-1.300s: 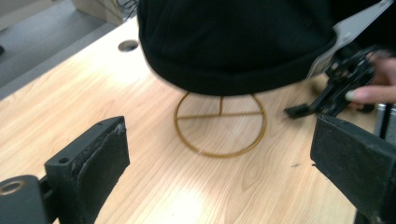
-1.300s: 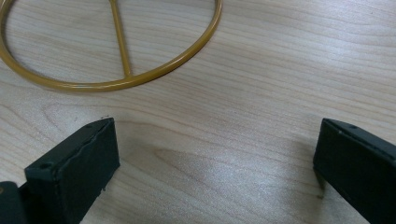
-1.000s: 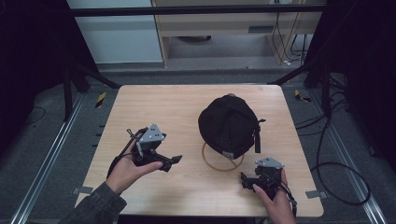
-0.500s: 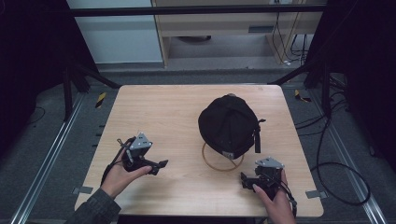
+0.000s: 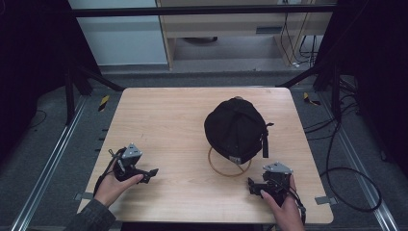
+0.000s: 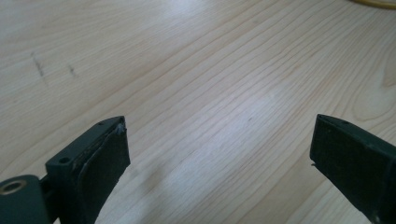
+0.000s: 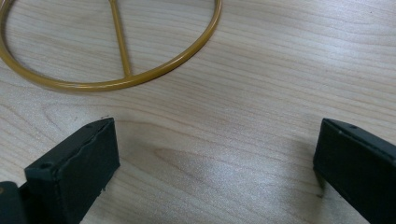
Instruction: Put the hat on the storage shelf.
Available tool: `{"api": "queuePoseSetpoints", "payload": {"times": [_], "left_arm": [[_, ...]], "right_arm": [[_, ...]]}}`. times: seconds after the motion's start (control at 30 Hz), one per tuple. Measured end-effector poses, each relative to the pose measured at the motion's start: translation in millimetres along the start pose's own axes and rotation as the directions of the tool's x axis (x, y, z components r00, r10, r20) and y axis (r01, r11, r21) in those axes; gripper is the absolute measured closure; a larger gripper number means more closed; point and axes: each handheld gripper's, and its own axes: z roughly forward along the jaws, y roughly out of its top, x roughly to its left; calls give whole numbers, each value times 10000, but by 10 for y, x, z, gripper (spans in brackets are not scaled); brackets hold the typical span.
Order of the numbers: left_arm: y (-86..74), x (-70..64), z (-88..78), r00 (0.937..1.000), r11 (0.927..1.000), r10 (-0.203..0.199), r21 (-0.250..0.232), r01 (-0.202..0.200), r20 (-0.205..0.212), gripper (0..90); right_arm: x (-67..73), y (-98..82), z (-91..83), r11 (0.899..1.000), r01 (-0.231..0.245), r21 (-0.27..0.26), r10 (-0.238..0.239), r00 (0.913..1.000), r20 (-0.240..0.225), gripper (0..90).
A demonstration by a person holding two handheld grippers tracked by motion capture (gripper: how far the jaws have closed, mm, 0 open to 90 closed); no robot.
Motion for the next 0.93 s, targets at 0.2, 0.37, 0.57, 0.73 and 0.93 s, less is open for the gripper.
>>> {"api": "queuePoseSetpoints", "payload": {"times": [0.2,0.37,0.57,0.73,0.93], "left_arm": [[-138,92,35,9994,9994,-316,161,318,-102,41],[-226,154,65,9986,9990,-393,220,401,-342,40],[-312,221,131,9975,9991,-389,131,397,-584,30],[-336,258,144,9972,9992,-393,-80,389,-633,0],[-357,285,138,9968,9988,-474,-177,463,-636,0]], "right_arm": [[0,0,0,10000,-7,0,7,10000,2,4],[-1,-1,-1,10000,4,7,-4,10000,0,4],[-1,-1,-1,10000,9,5,-9,10000,0,4],[-1,-1,-1,10000,7,5,-7,10000,-1,4],[0,-1,-1,10000,-5,1,5,10000,-3,3]]}}
